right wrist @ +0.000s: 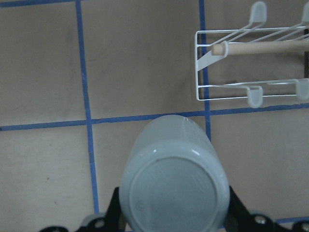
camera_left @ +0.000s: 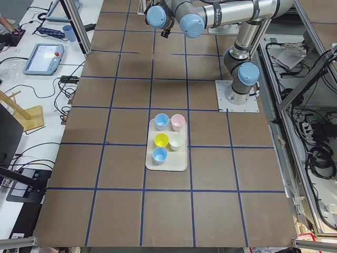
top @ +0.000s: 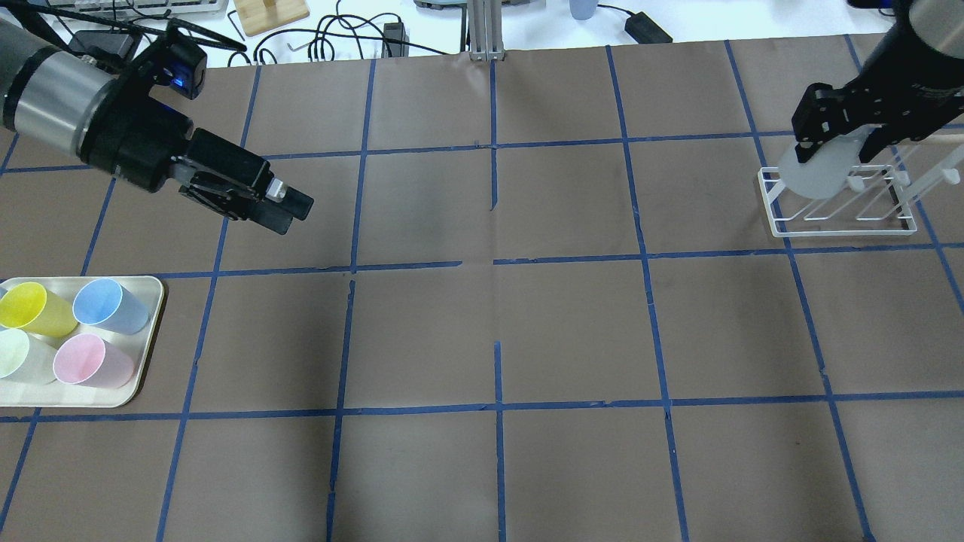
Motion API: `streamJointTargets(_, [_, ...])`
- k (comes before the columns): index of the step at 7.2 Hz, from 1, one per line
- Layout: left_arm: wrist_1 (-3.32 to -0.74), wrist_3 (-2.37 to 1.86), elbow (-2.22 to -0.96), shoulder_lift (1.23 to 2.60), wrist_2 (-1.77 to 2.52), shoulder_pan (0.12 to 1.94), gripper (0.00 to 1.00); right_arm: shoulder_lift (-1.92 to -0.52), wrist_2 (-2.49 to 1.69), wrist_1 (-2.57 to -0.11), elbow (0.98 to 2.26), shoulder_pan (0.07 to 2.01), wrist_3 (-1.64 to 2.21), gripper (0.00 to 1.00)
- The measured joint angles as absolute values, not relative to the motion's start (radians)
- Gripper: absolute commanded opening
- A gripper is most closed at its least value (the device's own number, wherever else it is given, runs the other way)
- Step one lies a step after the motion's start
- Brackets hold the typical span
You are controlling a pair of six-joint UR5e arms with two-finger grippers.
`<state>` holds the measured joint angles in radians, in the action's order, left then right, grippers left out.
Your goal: Transfer IKEA cup to right arm and place on rack
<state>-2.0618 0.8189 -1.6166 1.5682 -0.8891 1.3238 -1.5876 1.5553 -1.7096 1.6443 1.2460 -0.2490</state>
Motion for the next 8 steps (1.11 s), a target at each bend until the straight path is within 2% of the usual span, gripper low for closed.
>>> streamJointTargets(2, [-1.890,0.571,-1.660,1.560,-0.972,1.406,0.97,-1.542,1.550,-1.773,1.648,1.167,-0.314,0.24])
streamJointTargets(4, [-1.767,0.294,-1.664,1.554,-1.103,1.496,1.00,-1.475,1.551,-1.866,1.648,1.152,-0.341,0.25])
streamJointTargets(6, [-1.563,-0.065,-1.657,1.559,-1.256,1.611,1.00,-1.435,1.553,-1.892,1.648,1.143,-0.346,0.25])
streamJointTargets(8, [-1.475,-0.167,-1.608,1.561,-1.376,1.655,1.00,-1.402,1.554,-1.905,1.648,1.118,-0.365,0.28])
